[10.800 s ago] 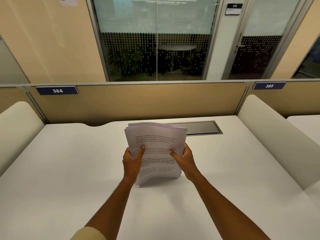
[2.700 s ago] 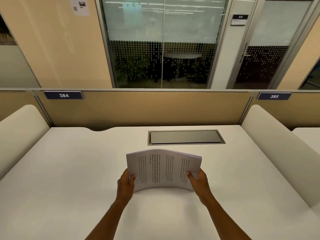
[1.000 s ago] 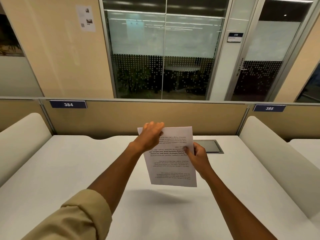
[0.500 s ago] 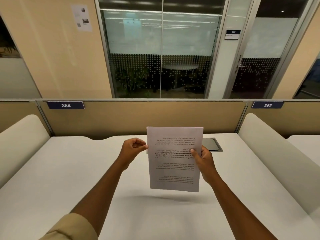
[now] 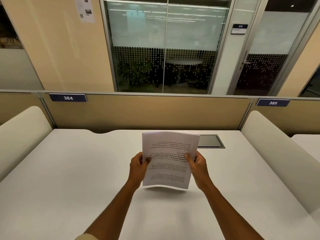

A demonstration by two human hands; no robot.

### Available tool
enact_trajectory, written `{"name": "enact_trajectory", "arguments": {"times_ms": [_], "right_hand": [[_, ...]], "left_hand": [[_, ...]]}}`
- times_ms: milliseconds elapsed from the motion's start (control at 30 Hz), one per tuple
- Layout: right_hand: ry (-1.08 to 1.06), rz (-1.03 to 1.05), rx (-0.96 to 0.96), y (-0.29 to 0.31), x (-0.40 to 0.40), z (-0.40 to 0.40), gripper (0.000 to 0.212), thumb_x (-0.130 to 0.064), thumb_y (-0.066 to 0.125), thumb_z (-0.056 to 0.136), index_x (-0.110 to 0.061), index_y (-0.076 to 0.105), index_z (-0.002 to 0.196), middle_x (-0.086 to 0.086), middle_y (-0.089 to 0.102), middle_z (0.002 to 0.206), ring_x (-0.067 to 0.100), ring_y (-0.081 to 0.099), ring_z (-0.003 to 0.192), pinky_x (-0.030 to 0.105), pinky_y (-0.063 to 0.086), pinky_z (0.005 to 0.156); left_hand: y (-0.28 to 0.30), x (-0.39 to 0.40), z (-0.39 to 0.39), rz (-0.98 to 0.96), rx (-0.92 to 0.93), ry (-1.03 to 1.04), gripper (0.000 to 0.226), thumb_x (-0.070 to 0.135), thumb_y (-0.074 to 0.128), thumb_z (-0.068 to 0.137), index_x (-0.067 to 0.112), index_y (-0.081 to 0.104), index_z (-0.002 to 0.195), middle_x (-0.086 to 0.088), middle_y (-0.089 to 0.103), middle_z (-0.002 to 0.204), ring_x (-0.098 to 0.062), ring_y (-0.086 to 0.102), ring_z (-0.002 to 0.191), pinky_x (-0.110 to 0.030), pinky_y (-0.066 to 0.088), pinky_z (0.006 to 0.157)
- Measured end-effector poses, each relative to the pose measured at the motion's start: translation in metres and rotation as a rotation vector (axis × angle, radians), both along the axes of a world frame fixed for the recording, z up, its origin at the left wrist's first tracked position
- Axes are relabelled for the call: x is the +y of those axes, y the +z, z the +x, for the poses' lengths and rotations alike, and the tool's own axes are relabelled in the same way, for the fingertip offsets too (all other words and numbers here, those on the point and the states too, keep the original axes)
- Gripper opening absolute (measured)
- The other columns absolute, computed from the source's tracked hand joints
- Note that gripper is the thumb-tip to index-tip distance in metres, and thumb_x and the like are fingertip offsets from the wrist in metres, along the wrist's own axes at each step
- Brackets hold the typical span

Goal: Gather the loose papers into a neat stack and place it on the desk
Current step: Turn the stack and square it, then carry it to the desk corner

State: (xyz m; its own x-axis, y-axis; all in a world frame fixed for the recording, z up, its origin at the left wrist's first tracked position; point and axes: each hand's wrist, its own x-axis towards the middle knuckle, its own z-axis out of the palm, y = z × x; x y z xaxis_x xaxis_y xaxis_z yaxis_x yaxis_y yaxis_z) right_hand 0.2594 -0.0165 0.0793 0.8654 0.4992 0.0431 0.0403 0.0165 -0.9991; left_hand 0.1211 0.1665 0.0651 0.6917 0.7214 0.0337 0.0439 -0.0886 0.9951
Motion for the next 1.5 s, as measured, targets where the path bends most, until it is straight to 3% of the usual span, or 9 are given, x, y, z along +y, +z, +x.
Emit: {"name": "enact_trajectory", "arguments": {"times_ms": [133, 267, 467, 633, 800, 1033, 1167, 1300, 1500], "right_hand": [[-0.023, -0.012, 0.003, -0.007, 0.002, -0.007, 0.016, -0.025, 0.058, 0.096, -0.028, 0.061, 0.111, -0.002, 0.072, 0.101, 0.019, 0.071, 0.089, 0.026, 0.06, 0.065], [-0.019, -0.042, 0.007, -0.025, 0.0, -0.016, 0.016, -0.028, 0.057, 0.096, -0.03, 0.058, 0.112, -0.002, 0.07, 0.105, 0.019, 0.069, 0.095, 0.028, 0.061, 0.07], [-0.036, -0.094, 0.042, -0.041, 0.0, -0.02, 0.023, -0.018, 0.056, 0.097, -0.024, 0.056, 0.12, -0.001, 0.067, 0.114, 0.021, 0.065, 0.104, 0.037, 0.058, 0.084], [-0.028, -0.103, 0.02, -0.034, 0.004, -0.02, 0.022, -0.02, 0.054, 0.098, -0.027, 0.054, 0.118, -0.002, 0.066, 0.112, 0.019, 0.065, 0.101, 0.032, 0.058, 0.079], [-0.035, -0.103, 0.022, -0.032, 0.007, -0.021, 0.025, -0.018, 0.056, 0.097, -0.037, 0.052, 0.112, -0.007, 0.065, 0.109, 0.016, 0.064, 0.099, 0.028, 0.056, 0.074], [-0.004, -0.163, 0.074, -0.05, 0.001, -0.023, 0.033, -0.011, 0.055, 0.096, -0.031, 0.048, 0.121, -0.005, 0.062, 0.115, 0.018, 0.061, 0.105, 0.023, 0.055, 0.074], [0.006, -0.175, 0.051, -0.046, 0.002, -0.02, 0.031, -0.012, 0.056, 0.096, -0.03, 0.049, 0.121, -0.004, 0.062, 0.117, 0.016, 0.061, 0.105, 0.025, 0.055, 0.078], [0.013, -0.115, 0.052, -0.035, 0.001, -0.013, 0.03, -0.011, 0.062, 0.092, -0.027, 0.053, 0.117, -0.002, 0.066, 0.113, 0.016, 0.066, 0.101, 0.021, 0.057, 0.07], [0.013, -0.059, 0.043, -0.012, -0.005, 0.012, 0.035, -0.012, 0.073, 0.084, -0.021, 0.057, 0.113, 0.004, 0.07, 0.107, 0.023, 0.068, 0.1, 0.034, 0.061, 0.081]], "left_hand": [[-0.009, -0.006, 0.0, 0.021, 0.019, 0.047, 0.015, 0.013, 0.051, 0.098, 0.022, 0.061, 0.106, 0.0, 0.07, 0.103, -0.024, 0.068, 0.094, -0.038, 0.06, 0.078], [-0.023, -0.014, -0.006, 0.02, 0.043, 0.062, 0.018, 0.015, 0.047, 0.1, 0.026, 0.058, 0.109, 0.001, 0.068, 0.106, -0.021, 0.066, 0.097, -0.026, 0.057, 0.071], [-0.037, -0.013, -0.012, 0.034, 0.133, 0.029, 0.028, 0.009, 0.041, 0.1, 0.017, 0.057, 0.122, -0.005, 0.066, 0.114, -0.026, 0.063, 0.106, -0.042, 0.058, 0.086], [-0.036, -0.01, -0.012, 0.081, 0.09, 0.066, 0.027, 0.007, 0.042, 0.1, 0.023, 0.059, 0.115, 0.0, 0.067, 0.106, -0.022, 0.066, 0.097, -0.03, 0.057, 0.074], [-0.034, -0.008, -0.01, 0.102, 0.087, 0.073, 0.025, 0.007, 0.044, 0.1, 0.026, 0.056, 0.111, 0.003, 0.065, 0.104, -0.022, 0.064, 0.094, -0.035, 0.057, 0.078], [-0.061, -0.003, -0.022, 0.097, 0.263, -0.012, 0.03, 0.009, 0.046, 0.1, 0.012, 0.056, 0.128, -0.007, 0.065, 0.118, -0.029, 0.061, 0.108, -0.043, 0.055, 0.094], [-0.056, -0.001, -0.022, 0.128, 0.238, 0.001, 0.023, 0.009, 0.047, 0.099, 0.017, 0.058, 0.118, -0.003, 0.067, 0.109, -0.024, 0.063, 0.096, -0.036, 0.059, 0.085], [-0.032, 0.009, -0.016, 0.188, 0.183, 0.0, 0.014, 0.013, 0.051, 0.098, 0.021, 0.061, 0.104, 0.007, 0.067, 0.096, -0.02, 0.068, 0.087, -0.014, 0.054, 0.063], [0.007, 0.036, -0.003, 0.336, 0.175, -0.016, 0.017, 0.019, 0.051, 0.099, 0.008, 0.063, 0.096, -0.001, 0.07, 0.085, -0.015, 0.069, 0.073, -0.018, 0.054, 0.058]]}}
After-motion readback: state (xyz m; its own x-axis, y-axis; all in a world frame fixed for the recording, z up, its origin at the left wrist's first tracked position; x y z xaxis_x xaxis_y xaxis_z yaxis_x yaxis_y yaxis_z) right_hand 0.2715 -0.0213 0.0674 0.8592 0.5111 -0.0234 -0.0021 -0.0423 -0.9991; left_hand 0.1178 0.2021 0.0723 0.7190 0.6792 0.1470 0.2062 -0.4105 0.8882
